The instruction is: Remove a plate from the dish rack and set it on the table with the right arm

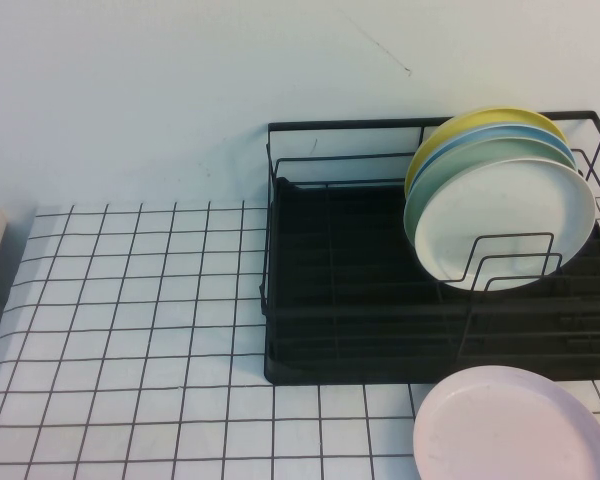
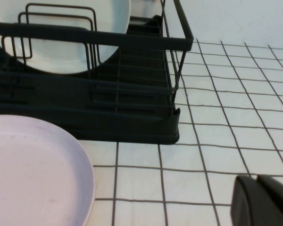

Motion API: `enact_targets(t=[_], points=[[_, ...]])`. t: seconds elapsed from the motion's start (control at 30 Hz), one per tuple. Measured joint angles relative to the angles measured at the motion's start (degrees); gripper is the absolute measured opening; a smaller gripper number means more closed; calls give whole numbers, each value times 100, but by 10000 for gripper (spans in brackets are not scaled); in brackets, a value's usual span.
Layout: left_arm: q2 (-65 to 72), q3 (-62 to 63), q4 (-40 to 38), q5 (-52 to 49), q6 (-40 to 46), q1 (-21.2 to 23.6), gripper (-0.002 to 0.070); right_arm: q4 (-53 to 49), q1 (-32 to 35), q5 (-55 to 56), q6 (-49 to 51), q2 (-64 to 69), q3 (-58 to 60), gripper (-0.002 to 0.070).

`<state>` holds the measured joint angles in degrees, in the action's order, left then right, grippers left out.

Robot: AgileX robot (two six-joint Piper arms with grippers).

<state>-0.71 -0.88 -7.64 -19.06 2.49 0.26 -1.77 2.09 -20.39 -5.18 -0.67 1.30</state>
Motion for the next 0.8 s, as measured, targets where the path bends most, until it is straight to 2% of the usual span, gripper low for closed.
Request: enact_targets(t=[0.6,0.8], points=[[0,0,0,0,0,0,-3,0,-9,19,0,0,0,-3],[0,0,0,0,-25,0,-3,0,-9,433,0,0,35,-3]])
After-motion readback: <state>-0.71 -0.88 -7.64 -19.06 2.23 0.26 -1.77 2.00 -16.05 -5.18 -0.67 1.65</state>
